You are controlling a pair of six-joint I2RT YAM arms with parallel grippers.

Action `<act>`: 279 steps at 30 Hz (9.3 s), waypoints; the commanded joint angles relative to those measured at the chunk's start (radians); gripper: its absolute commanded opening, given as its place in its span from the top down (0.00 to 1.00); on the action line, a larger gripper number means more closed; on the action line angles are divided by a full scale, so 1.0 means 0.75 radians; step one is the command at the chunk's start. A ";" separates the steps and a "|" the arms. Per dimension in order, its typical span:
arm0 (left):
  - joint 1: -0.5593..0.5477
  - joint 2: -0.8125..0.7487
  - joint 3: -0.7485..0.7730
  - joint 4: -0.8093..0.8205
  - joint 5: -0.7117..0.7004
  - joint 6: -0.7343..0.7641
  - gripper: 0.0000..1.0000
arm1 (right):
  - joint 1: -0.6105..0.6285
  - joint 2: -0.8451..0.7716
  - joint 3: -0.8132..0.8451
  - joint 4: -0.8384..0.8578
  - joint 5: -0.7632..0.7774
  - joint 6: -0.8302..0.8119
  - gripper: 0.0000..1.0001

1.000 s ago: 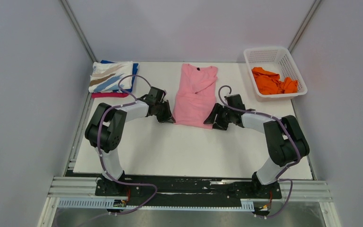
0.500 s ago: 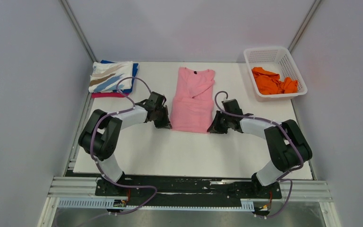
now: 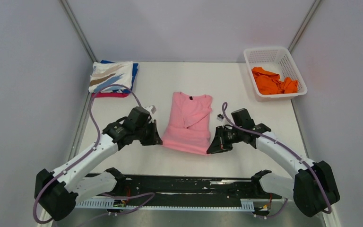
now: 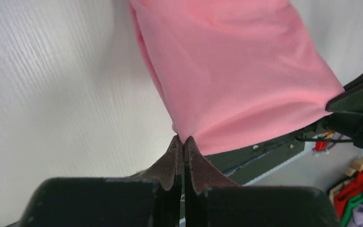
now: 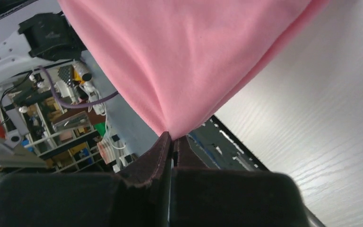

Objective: Fold and stack the t-shirts
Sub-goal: Fold the long partially folded tshirt into a neat square, then smooth out wrinkles on the folded tshirt, then put the neatly folded tshirt into the corner of the board with the left arm

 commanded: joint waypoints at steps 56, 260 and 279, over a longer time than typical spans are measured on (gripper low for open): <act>0.391 1.634 1.527 0.255 -0.089 0.240 0.54 | -0.570 1.352 1.185 0.310 -0.134 -0.009 0.78; 0.431 1.279 1.852 0.204 -1.250 1.453 1.00 | -0.496 -0.123 0.165 0.054 0.924 -0.023 0.00; 0.582 1.454 1.857 0.273 -1.157 1.423 1.00 | -0.496 -0.101 0.154 0.047 0.962 -0.019 0.00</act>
